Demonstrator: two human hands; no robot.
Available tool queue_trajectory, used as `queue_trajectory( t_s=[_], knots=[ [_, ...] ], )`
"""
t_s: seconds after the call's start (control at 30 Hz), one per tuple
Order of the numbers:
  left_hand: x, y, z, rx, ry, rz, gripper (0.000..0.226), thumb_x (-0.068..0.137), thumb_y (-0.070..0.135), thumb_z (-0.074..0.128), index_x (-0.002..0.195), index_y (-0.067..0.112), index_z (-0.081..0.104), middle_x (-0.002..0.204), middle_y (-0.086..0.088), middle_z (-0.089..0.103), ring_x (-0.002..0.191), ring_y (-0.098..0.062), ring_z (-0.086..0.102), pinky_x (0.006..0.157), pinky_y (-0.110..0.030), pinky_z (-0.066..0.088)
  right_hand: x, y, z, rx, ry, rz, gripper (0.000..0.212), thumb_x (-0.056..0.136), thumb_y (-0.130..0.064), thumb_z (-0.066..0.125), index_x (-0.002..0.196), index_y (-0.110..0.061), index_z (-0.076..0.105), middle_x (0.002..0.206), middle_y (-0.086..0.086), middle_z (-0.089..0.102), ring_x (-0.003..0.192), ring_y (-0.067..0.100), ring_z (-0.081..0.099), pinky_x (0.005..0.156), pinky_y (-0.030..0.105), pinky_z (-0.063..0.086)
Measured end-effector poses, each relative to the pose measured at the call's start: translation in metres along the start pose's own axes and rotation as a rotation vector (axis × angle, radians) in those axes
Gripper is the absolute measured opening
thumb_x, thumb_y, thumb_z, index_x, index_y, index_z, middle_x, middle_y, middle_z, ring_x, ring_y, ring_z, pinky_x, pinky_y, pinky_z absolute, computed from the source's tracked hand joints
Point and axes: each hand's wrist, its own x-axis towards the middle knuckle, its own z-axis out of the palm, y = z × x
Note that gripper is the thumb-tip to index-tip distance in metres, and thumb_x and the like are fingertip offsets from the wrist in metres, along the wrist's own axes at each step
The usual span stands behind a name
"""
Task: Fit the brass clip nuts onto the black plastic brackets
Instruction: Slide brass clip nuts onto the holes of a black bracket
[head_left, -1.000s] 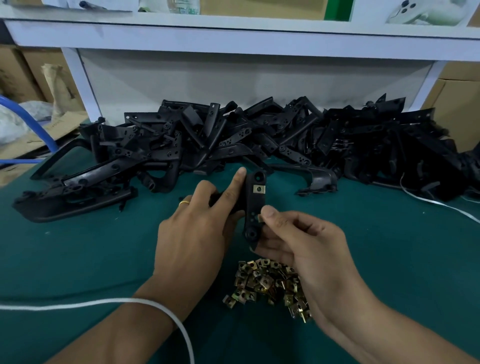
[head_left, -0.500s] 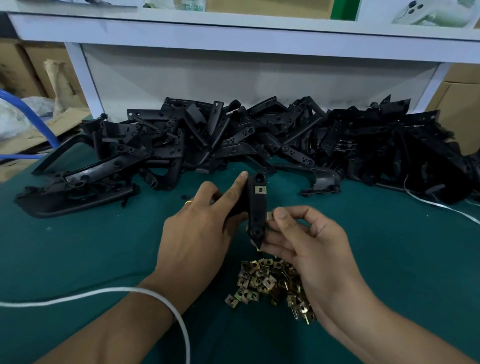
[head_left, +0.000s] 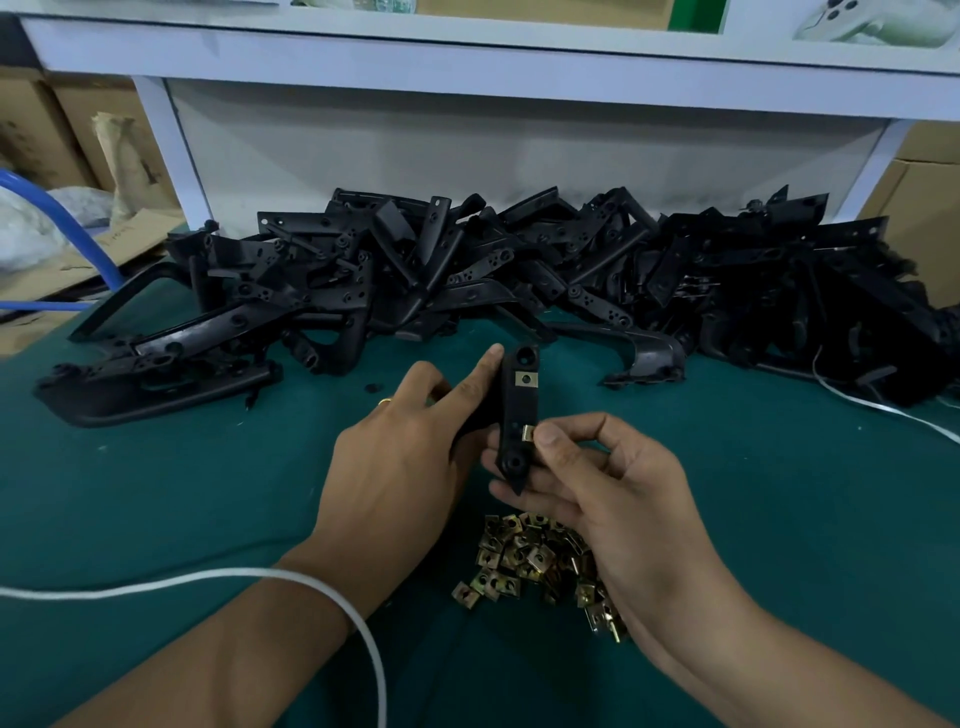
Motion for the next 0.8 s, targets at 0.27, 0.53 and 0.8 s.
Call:
queue_trajectory(
  t_s=[0.27,0.53,0.8],
  knots=[
    [0.0012,-0.0004,0.0030,-0.048,0.017,-0.022,0.078,0.093,0.029,0.066,0.159,0.045,0.028,0.106,0.006,0.047,0.069,-0.018,0.054,0.050,-0.037,0.050,0.0029,-0.0001,-0.0004,0.028,-0.019,0.007,0.020,0.107,-0.012,0.055,0.116,0.006,0.056,0.103,0.024,0.078,0.097,0.039,0.078,0.080,0.040,0.065],
    [0.0002,-0.0034,0.0020,-0.079,0.036,0.001,0.077,0.093,0.030,0.067,0.158,0.046,0.029,0.105,0.008,0.048,0.069,-0.017,0.056,0.049,-0.041,0.053,0.0008,-0.0016,0.0020,0.048,-0.040,0.019,0.023,0.105,-0.013,0.055,0.116,0.008,0.052,0.103,0.026,0.078,0.094,0.043,0.078,0.077,0.042,0.065],
    [0.0013,-0.0043,0.0019,-0.129,0.062,0.027,0.072,0.091,0.034,0.056,0.157,0.047,0.031,0.102,0.011,0.045,0.067,-0.015,0.053,0.047,-0.038,0.051,0.0024,-0.0063,0.0016,0.067,-0.074,0.016,0.024,0.107,-0.010,0.051,0.116,0.011,0.052,0.102,0.030,0.076,0.093,0.045,0.077,0.075,0.042,0.065]
  ],
)
